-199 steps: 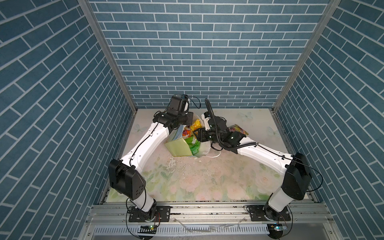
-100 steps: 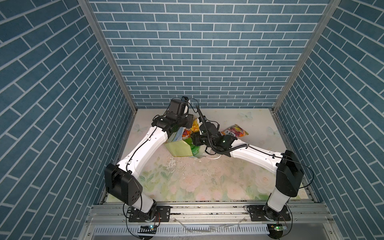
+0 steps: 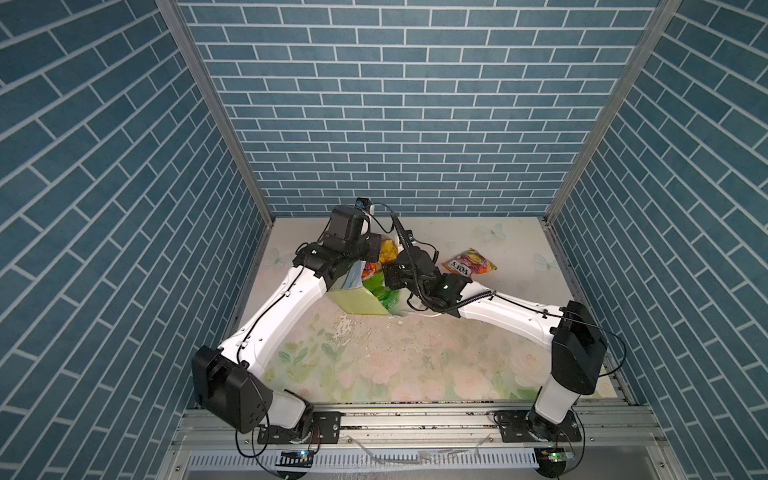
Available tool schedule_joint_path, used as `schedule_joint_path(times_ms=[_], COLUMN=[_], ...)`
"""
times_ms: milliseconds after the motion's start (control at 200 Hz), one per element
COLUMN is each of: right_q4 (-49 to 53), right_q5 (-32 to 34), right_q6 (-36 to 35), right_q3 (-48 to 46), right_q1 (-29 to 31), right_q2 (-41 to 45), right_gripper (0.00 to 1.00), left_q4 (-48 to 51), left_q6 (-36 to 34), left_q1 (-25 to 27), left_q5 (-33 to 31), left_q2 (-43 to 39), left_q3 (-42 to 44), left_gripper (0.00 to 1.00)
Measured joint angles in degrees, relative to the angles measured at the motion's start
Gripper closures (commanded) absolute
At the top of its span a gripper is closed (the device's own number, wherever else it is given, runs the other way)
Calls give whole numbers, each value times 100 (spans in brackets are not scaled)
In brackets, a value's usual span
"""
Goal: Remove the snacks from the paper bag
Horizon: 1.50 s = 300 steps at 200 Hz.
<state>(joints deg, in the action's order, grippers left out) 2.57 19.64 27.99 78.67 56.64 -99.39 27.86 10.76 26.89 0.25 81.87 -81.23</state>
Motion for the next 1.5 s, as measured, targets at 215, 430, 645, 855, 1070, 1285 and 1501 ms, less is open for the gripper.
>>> schedule_joint_path(times_ms=[215,430,645,855,1070,1285,1501], right_q4=[-234,-409,-476,-525,-671,-741,-811], right_q5=[24,39,120,240,247,219,140], right_q6=[-162,-297,-348,-448,-452,-452,-413], right_q3=[0,4,13,13,13,13,13], right_q1=[4,4,4,4,4,4,-9], right_q2=[-2,-44,-133,-184,-192,-199,-199], right_gripper=[33,33,34,53,66,77,100], left_q4=[-17,-20,-15,-20,-33,-37,-37], left_q6=[17,37,39,59,61,63,66], left_q1=[2,4,13,15,17,20,24], left_q5=[28,81,136,162,197,219,223], left_q2=[0,0,2,13,15,22,22], left_q3=[9,11,11,11,11,11,11], left_gripper=[100,100,100,100,100,100,100])
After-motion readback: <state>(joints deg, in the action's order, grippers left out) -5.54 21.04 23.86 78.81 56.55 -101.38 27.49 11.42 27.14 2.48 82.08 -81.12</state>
